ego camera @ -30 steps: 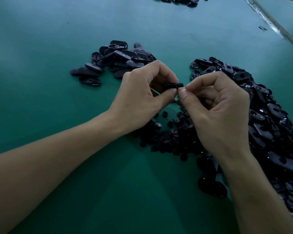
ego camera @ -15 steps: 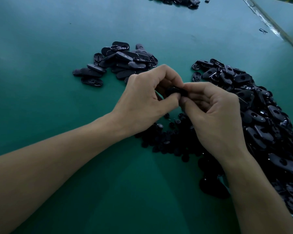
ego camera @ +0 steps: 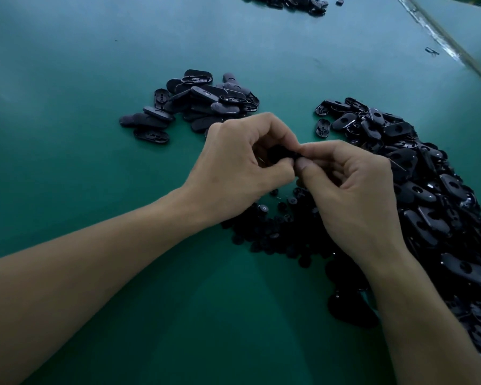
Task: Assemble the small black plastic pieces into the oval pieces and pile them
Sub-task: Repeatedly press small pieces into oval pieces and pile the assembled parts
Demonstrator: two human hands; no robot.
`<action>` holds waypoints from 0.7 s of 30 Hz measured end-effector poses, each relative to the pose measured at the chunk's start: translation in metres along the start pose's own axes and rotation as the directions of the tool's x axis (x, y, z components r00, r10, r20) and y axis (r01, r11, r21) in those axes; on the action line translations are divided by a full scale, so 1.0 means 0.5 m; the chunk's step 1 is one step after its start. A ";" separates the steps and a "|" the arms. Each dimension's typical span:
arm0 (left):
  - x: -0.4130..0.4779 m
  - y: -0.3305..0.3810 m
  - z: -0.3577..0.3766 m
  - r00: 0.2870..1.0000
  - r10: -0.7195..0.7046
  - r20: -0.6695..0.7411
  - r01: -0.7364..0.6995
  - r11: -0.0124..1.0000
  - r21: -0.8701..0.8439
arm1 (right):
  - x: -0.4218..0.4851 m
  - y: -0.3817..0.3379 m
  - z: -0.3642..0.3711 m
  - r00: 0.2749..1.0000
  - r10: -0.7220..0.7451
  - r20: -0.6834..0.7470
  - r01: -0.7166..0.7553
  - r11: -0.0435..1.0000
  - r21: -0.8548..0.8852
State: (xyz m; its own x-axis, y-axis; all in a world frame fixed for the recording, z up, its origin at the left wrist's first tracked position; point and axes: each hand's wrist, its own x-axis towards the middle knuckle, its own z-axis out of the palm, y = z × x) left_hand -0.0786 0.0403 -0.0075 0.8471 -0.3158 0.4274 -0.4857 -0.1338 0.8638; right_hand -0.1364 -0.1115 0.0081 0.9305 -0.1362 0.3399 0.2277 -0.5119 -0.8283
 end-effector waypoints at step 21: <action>-0.003 0.003 0.000 1.000 0.000 0.028 0.003 0.994 -0.114 | -0.004 -0.010 -0.007 0.996 -0.006 -0.085 0.007 1.000 0.011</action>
State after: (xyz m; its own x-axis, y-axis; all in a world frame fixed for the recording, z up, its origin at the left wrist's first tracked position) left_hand -0.0808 0.0406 -0.0067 0.8406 -0.3423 0.4198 -0.4556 -0.0273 0.8898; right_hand -0.1405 -0.1114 0.0130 0.9012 -0.2048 0.3819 0.2376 -0.5035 -0.8307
